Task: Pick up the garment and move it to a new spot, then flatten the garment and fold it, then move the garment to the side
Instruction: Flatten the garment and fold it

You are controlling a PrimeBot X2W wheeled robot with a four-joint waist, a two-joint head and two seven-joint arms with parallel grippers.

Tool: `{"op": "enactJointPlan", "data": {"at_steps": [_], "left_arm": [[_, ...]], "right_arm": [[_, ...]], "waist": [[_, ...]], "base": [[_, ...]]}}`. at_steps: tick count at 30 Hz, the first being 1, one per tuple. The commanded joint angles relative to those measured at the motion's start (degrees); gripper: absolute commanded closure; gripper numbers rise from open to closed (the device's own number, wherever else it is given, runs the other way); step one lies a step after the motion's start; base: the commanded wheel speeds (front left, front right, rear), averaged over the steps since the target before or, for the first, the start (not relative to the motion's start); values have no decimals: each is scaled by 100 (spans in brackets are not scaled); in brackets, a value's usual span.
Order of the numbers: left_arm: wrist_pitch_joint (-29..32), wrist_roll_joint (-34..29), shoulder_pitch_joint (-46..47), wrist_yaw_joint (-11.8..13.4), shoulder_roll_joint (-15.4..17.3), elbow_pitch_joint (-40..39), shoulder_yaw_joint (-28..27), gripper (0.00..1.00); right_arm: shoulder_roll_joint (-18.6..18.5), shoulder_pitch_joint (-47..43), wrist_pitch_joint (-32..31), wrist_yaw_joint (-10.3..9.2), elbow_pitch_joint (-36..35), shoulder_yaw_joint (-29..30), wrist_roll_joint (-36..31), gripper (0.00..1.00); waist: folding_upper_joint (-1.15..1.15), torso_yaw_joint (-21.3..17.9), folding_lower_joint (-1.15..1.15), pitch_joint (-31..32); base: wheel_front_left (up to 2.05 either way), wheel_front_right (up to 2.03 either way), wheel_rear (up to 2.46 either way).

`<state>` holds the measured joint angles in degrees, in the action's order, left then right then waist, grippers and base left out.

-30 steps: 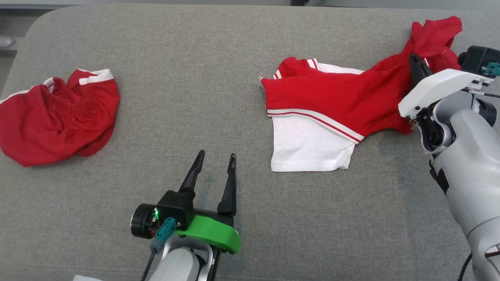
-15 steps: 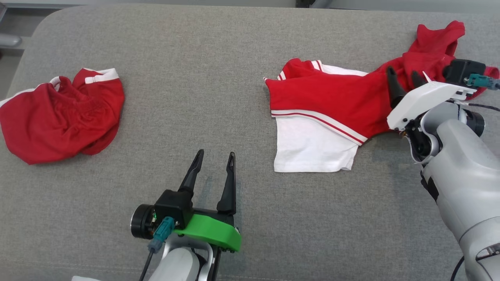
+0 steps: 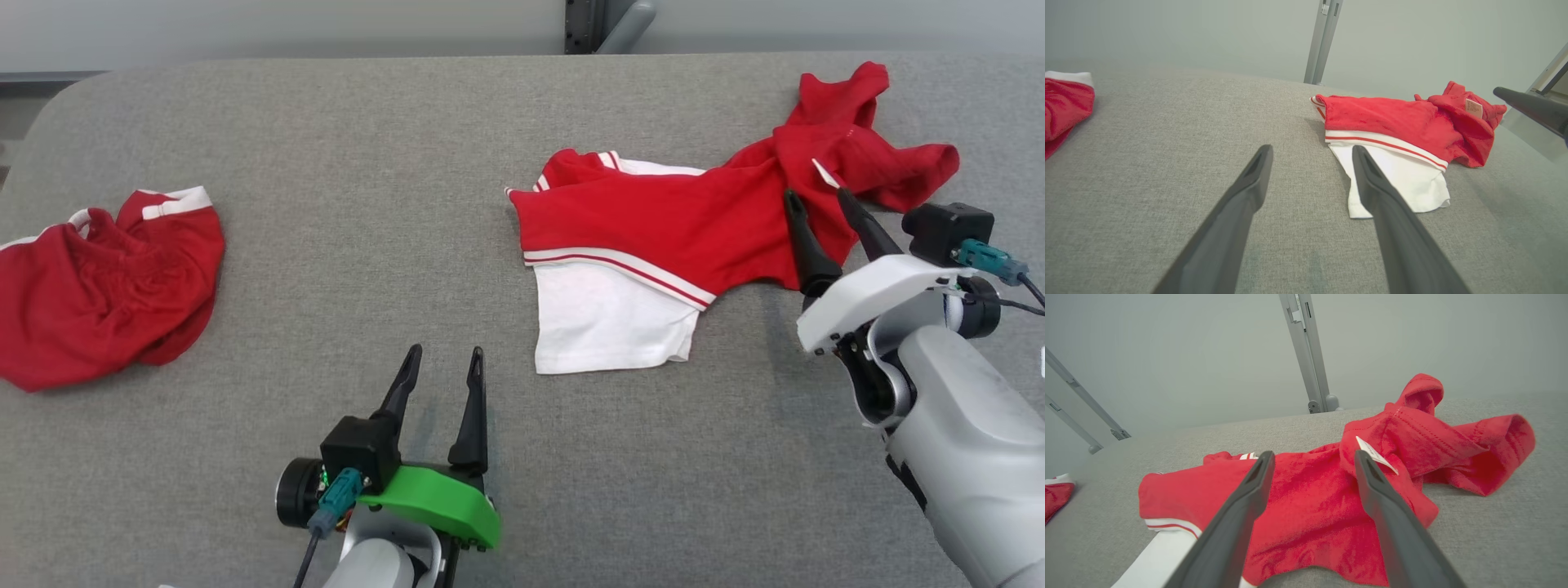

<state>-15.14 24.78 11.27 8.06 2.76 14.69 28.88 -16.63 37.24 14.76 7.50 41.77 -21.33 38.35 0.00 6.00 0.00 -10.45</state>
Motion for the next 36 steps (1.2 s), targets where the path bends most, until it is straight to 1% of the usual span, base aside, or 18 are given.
{"op": "enactJointPlan", "data": {"at_steps": [1,3,6,8,10,13,17,19,24,36], "left_arm": [[4,56,26,-32,24,93,27,0],[4,150,144,-48,22,326,95,0],[4,394,304,-115,24,606,208,0],[4,606,414,-194,21,844,378,0],[40,790,576,-194,28,1149,533,0],[184,1095,786,-91,25,1621,766,0],[344,1448,1051,78,25,2083,1054,0],[334,1725,1133,71,23,2156,1165,0],[244,2093,1368,118,26,2388,1470,0],[135,2669,1857,409,25,2948,2046,0]], "right_arm": [[-88,-136,45,-2,-109,81,-134,0],[-198,-417,46,-3,-548,401,-611,0],[-35,-1030,43,-1,-1178,1030,-1216,0],[61,-1376,44,-3,-1580,1461,-1525,0],[164,-1727,45,-3,-1862,1677,-1834,0],[288,-2083,45,-3,-2142,1883,-2108,0],[423,-2330,46,-3,-2307,1989,-2251,0],[467,-2388,46,-3,-2361,2007,-2271,0],[519,-2425,46,-3,-2389,1971,-2301,0],[387,-2290,47,-3,-2415,1906,-2302,0]], "waist": [[0,-152,0,108],[0,-247,0,138],[0,-404,0,169],[0,-478,0,186],[0,-555,0,195],[0,-670,0,196],[0,-795,0,182],[0,-832,0,167],[0,-911,0,139],[0,-1025,0,-19]], "base": [[0,0,0],[0,0,0],[0,0,0],[0,0,0],[0,0,0],[0,0,0],[0,0,0],[0,0,0],[0,0,0],[0,0,0]]}}
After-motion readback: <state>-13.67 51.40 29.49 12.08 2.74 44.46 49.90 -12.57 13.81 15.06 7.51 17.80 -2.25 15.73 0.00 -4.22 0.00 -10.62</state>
